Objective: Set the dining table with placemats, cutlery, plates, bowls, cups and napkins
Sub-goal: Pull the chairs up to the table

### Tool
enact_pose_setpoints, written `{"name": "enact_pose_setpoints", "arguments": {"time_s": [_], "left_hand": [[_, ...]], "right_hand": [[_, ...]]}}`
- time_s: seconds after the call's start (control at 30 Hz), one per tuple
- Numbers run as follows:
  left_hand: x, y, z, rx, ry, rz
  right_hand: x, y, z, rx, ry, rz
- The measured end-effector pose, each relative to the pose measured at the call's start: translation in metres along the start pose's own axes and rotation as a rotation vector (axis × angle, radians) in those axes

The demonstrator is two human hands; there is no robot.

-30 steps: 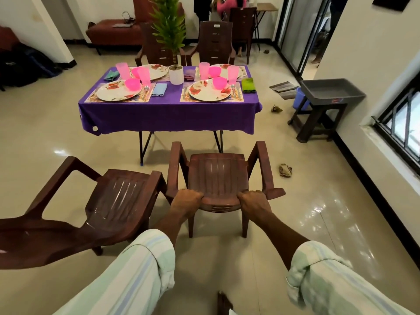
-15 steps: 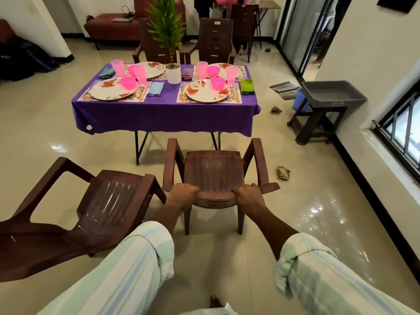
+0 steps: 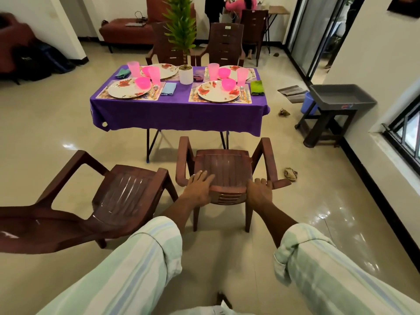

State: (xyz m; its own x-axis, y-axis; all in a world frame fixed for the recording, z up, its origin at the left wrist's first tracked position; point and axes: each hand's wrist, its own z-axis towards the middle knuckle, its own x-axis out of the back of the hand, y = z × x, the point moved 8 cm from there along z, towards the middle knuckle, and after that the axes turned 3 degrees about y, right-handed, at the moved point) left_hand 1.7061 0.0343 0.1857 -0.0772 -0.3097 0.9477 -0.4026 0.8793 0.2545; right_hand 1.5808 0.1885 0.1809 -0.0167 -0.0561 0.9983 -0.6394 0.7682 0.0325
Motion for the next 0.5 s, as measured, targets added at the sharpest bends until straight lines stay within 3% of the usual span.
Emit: {"name": "enact_pose_setpoints", "arguments": {"time_s": [0.1, 0.17, 0.27, 0.37, 0.5], "left_hand": [[0.015, -0.010, -0.022, 0.003, 0.140, -0.115], [0.023, -0.022, -0.040, 0.005, 0.271, -0.155], [0.045, -0.062, -0.088, 0.015, 0.500, -0.214], [0.068, -0.111, -0.150, 0.031, 0.737, -0.219], [0.082, -0.196, -0.239, 0.097, 0.891, -0.302]], "right_hand": [[0.003, -0.018, -0.011, -0.060, 0.045, 0.039], [0.010, -0.050, -0.026, 0.034, 0.144, 0.107], [0.017, -0.131, -0.059, 0.199, 0.261, 0.230], [0.017, -0.211, -0.084, 0.209, 0.276, 0.364], [0.017, -0.334, -0.122, 0.301, 0.264, 0.536]]}}
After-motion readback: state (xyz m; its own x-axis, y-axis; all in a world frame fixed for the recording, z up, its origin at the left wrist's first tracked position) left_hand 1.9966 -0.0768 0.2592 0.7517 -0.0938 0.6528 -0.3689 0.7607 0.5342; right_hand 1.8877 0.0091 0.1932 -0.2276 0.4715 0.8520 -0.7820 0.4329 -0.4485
